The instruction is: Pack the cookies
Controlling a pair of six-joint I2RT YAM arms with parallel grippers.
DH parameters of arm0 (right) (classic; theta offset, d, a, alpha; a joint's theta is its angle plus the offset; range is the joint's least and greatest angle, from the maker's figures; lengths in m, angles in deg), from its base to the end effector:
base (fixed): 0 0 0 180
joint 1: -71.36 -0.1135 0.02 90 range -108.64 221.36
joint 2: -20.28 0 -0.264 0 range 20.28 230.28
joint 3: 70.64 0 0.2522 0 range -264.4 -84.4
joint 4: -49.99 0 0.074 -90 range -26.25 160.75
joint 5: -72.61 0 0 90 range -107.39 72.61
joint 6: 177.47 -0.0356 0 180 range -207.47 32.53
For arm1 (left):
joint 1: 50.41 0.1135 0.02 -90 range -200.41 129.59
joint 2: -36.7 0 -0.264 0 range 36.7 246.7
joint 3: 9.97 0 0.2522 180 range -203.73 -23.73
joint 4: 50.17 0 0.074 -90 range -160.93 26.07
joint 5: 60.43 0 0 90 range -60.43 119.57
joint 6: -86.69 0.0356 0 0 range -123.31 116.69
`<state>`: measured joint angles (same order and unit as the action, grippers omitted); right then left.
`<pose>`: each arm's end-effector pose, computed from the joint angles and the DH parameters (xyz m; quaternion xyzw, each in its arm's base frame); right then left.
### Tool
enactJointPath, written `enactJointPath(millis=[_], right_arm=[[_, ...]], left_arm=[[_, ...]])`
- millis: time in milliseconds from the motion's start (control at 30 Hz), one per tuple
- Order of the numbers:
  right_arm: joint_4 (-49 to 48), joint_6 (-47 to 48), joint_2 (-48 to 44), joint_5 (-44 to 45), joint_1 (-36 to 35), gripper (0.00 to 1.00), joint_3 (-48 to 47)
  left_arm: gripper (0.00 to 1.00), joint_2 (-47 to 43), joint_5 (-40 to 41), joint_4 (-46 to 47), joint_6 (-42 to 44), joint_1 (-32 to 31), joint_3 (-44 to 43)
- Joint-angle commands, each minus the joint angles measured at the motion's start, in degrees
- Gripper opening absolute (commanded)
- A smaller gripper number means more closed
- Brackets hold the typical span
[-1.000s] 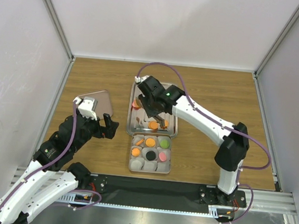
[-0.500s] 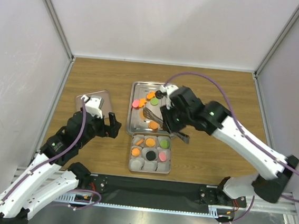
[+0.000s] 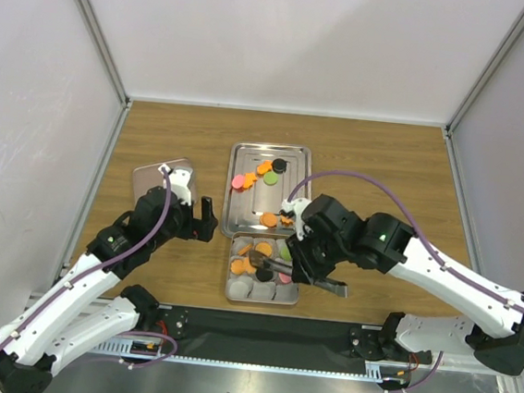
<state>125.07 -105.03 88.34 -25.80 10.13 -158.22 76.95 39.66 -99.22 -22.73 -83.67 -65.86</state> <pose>0.1017 0.1961 0.3526 -0.3745 0.8762 0.2415 0.1837 0.1309 -0.0784 0.2920 0.0643 0.8757 -0.1401 0.4575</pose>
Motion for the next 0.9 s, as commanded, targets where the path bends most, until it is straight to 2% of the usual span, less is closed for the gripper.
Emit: enactJointPath(millis=[0, 667, 767, 867], right_arm=[[-3.92, -1.42, 0.68, -2.67, -1.87, 0.25, 1.48], [-9.63, -1.42, 6.22, -3.11, -5.04, 0.25, 6.49], [-10.25, -1.25, 6.83, -3.55, -5.04, 0.26, 7.20], [-10.69, -1.16, 7.18, -3.46, -5.13, 0.31, 7.38]], left_arm=[[1.00, -0.35, -0.95, 1.10, 0.79, 0.47, -2.78], [1.00, -1.84, -0.95, 1.27, 0.61, 0.56, -1.46], [1.00, -1.75, -0.95, 1.36, 0.70, 0.47, -1.38], [1.00, -1.67, -1.04, 1.36, 0.70, 0.47, -1.38]])
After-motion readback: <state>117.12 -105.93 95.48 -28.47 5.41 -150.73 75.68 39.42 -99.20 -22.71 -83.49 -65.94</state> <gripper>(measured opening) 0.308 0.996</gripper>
